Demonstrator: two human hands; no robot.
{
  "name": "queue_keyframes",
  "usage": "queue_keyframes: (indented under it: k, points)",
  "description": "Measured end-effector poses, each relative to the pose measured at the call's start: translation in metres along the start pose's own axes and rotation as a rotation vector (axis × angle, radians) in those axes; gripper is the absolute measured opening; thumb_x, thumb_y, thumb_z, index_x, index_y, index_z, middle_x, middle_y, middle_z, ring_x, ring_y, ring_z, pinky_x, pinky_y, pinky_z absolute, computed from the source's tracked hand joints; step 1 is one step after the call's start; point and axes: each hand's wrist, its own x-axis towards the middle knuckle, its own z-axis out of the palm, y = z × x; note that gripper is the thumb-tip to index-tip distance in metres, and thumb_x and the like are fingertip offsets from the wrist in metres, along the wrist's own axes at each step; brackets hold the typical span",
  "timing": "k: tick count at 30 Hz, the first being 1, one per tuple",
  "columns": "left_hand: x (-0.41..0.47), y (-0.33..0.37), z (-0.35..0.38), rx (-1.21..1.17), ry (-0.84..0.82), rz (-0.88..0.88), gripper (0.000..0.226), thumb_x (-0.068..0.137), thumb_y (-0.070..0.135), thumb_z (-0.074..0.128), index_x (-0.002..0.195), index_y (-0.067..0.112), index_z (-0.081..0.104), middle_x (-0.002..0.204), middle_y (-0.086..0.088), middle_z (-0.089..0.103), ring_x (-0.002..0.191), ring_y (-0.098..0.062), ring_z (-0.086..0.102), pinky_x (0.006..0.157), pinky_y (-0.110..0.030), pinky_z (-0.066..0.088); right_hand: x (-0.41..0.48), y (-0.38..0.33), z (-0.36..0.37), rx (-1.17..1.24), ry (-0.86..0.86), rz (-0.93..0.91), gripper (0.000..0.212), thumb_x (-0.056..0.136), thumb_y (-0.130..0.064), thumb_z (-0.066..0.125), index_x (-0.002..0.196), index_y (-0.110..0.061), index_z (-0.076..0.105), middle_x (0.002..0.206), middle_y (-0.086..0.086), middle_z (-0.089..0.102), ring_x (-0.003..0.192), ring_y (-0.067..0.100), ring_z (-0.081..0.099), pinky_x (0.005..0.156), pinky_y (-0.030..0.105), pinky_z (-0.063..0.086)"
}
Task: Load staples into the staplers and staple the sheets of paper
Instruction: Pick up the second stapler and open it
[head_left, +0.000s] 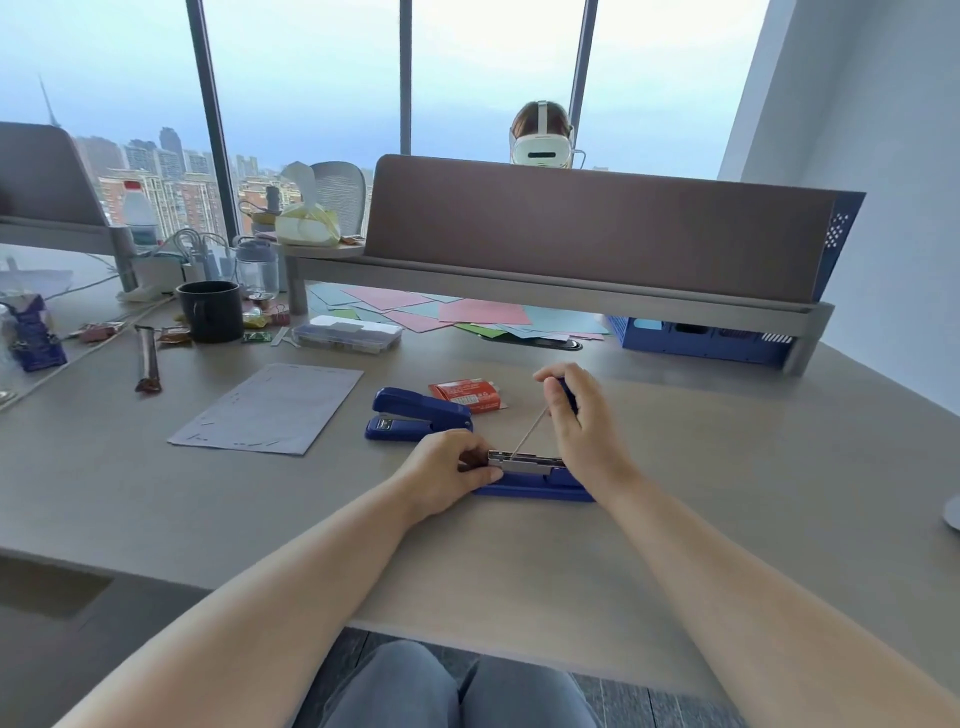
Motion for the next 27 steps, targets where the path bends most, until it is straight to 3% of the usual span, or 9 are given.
queue_keyframes:
  k: [5, 9, 14, 18, 21, 27]
  points:
    - [-0.001, 0.002, -0.001, -0.018, 0.022, -0.004, 0.012, 0.081, 0.017, 0.068, 0.091, 0.013, 0.061, 0.086, 0.003, 0.058, 0.079, -0.011, 0.053, 0.06, 0.003, 0.039, 0.004, 0.005, -0.011, -0.004, 0.163, 0.058, 0.018, 0.09, -0.028, 0.031, 0.089, -0.021, 0.048, 0.074, -0.009, 0.049, 0.078, 0.027, 0.056, 0.071, 0.031, 0.043]
    - [0.0, 0.003, -0.001, -0.002, 0.016, -0.001, 0.012, 0.082, 0.018, 0.067, 0.084, 0.02, 0.055, 0.086, 0.002, 0.059, 0.081, -0.013, 0.054, 0.07, -0.011, 0.042, 0.0, 0.012, -0.028, -0.061, 0.267, 0.122, 0.022, 0.092, -0.024, 0.027, 0.091, -0.015, 0.047, 0.071, -0.005, 0.047, 0.073, 0.028, 0.051, 0.07, 0.038, 0.04]
    - [-0.002, 0.003, -0.001, 0.013, 0.019, 0.002, 0.011, 0.083, 0.016, 0.065, 0.087, 0.02, 0.055, 0.089, -0.001, 0.059, 0.085, -0.018, 0.057, 0.084, -0.028, 0.048, -0.017, 0.037, -0.056, -0.15, 0.398, 0.452, 0.027, 0.097, -0.013, 0.026, 0.103, -0.002, 0.051, 0.09, 0.005, 0.052, 0.082, 0.026, 0.049, 0.07, 0.028, 0.03]
    - [0.0, 0.001, 0.001, 0.069, 0.01, 0.029, 0.023, 0.085, 0.017, 0.062, 0.108, 0.013, 0.06, 0.097, 0.001, 0.057, 0.093, -0.02, 0.058, 0.088, -0.03, 0.049, -0.029, 0.056, -0.061, -0.145, 0.348, 0.678, 0.039, 0.088, -0.026, 0.027, 0.096, -0.001, 0.056, 0.102, 0.02, 0.061, 0.101, 0.036, 0.054, 0.078, 0.034, 0.036]
    - [0.001, 0.0, 0.003, 0.105, 0.017, 0.058, 0.028, 0.087, 0.018, 0.06, 0.114, 0.012, 0.058, 0.1, 0.003, 0.053, 0.094, -0.015, 0.053, 0.085, -0.023, 0.041, -0.03, 0.061, -0.062, -0.246, 0.247, 0.786, 0.027, 0.089, -0.023, 0.039, 0.099, -0.003, 0.055, 0.105, 0.02, 0.062, 0.101, 0.037, 0.055, 0.076, 0.033, 0.035]
    - [0.002, 0.001, 0.005, 0.208, 0.051, 0.094, 0.03, 0.089, 0.02, 0.057, 0.117, 0.012, 0.058, 0.097, 0.003, 0.046, 0.086, -0.014, 0.047, 0.078, -0.022, 0.038, -0.032, 0.07, -0.062, -0.364, 0.166, 0.805, 0.018, 0.086, -0.023, 0.043, 0.085, -0.012, 0.057, 0.1, 0.016, 0.065, 0.101, 0.038, 0.053, 0.083, 0.039, 0.043]
